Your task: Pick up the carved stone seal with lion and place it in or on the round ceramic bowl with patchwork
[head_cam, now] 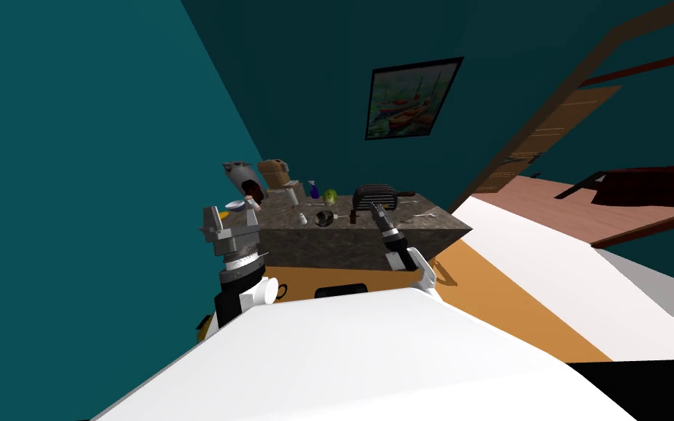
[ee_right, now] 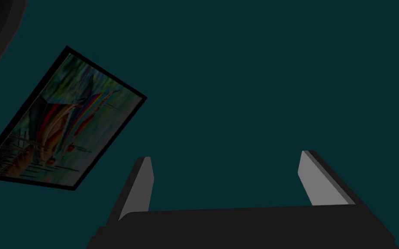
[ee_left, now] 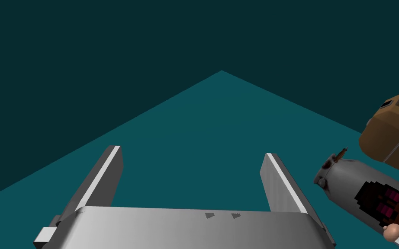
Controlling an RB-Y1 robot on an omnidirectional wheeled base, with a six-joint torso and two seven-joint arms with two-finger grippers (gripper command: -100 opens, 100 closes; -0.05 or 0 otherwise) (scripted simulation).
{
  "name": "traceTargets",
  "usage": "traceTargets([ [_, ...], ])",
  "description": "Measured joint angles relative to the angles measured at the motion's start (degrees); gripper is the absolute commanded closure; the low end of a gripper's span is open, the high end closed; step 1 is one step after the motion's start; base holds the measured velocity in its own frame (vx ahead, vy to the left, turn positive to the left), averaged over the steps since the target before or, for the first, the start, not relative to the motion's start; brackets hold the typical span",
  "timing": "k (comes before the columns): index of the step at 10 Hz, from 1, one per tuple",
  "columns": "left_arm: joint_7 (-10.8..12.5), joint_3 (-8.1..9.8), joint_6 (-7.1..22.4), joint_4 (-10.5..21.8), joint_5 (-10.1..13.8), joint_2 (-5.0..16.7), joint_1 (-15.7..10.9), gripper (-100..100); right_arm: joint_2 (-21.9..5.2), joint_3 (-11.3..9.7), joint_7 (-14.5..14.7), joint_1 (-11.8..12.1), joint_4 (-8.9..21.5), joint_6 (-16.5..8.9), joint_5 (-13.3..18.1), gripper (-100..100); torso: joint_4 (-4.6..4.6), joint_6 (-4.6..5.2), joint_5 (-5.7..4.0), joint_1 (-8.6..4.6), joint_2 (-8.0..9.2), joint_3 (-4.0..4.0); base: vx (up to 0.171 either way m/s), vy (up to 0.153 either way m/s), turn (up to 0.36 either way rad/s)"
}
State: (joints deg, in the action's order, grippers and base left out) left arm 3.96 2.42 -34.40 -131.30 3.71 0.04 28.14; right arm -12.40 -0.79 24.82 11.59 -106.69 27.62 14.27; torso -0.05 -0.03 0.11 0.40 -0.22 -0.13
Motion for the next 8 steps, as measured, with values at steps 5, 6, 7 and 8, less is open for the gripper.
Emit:
traceTargets([
  [5, 0.0, 0.00, 0.0, 0.0, 0.0, 0.0, 0.0, 0, 0.2, 2.0, 7.3, -3.5, 7.1, 0.4, 4.8, -100, -0.02, 0.01, 0.00, 0.08, -0.11, -0.06, 0.037, 0.117, -0.110],
  [6, 0.0, 0.00, 0.0, 0.0, 0.0, 0.0, 0.0, 0, 0.3, 2.2, 8.4, -3.9, 8.1, 0.5, 5.4, -100, -0.02, 0.00, 0.00, 0.00, -0.09, -0.06, 0.022, 0.086, -0.093],
  [7, 0.0, 0.00, 0.0, 0.0, 0.0, 0.0, 0.0, 0, 0.3, 2.7, 9.6, -4.2, 9.3, 0.4, 6.3, -100, -0.01, 0.01, -0.02, -0.10, -0.05, -0.03, 0.045, 0.129, -0.109],
  [8, 0.0, 0.00, 0.0, 0.0, 0.0, 0.0, 0.0, 0, 0.6, 3.2, 11.2, -4.7, 10.7, 0.4, 7.5, -100, -0.02, 0.00, -0.01, 0.02, -0.10, -0.06, 0.039, 0.099, -0.044],
])
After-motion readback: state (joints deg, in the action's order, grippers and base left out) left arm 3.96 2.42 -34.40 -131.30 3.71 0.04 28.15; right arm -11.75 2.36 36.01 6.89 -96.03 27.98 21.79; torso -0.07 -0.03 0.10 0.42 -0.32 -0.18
